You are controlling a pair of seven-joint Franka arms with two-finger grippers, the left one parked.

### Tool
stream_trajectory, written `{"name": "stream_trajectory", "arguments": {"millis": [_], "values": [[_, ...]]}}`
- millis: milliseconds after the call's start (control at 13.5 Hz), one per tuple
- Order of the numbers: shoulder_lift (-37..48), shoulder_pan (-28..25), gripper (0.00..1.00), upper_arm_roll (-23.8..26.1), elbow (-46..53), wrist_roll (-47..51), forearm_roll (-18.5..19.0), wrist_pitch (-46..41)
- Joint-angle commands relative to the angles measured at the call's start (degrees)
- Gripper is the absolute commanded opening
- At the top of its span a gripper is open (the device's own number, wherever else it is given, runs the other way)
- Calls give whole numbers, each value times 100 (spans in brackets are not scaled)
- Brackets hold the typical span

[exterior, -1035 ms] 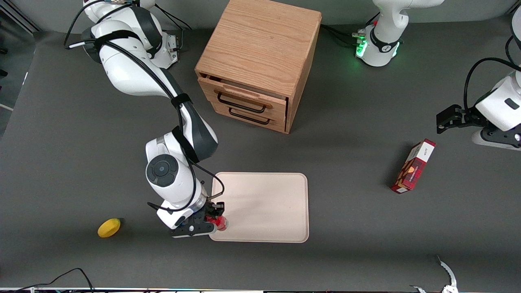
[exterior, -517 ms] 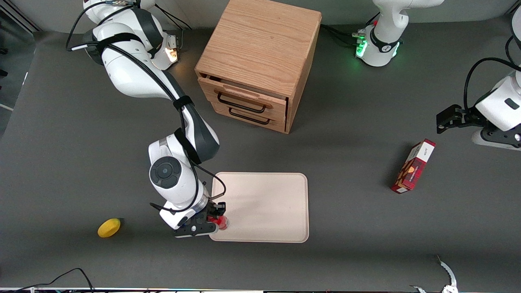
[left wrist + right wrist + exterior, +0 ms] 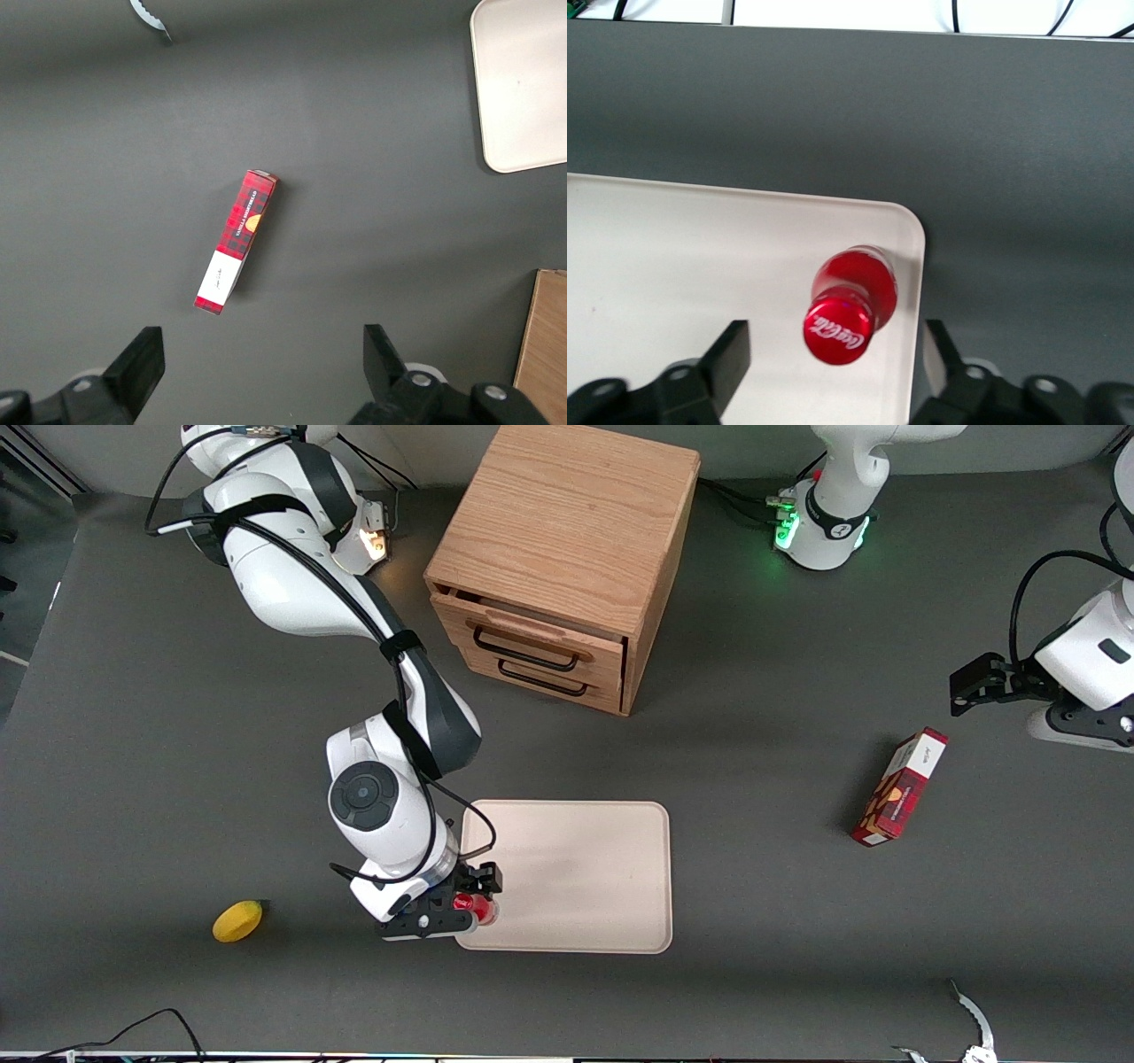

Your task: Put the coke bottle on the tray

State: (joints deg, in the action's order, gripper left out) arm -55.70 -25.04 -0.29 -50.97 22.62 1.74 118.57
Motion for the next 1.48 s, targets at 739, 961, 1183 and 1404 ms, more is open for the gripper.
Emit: {"name": "stream_trajectory", "arguments": {"millis": [739, 961, 1183, 1404], "values": [[1250, 95, 100, -24, -1139, 217, 1, -238], [2507, 297, 100, -6, -2633, -1, 1, -193], [3589, 631, 99, -6, -3759, -274, -7, -193], [4529, 1008, 98, 3, -4647, -591, -42, -237]]}}
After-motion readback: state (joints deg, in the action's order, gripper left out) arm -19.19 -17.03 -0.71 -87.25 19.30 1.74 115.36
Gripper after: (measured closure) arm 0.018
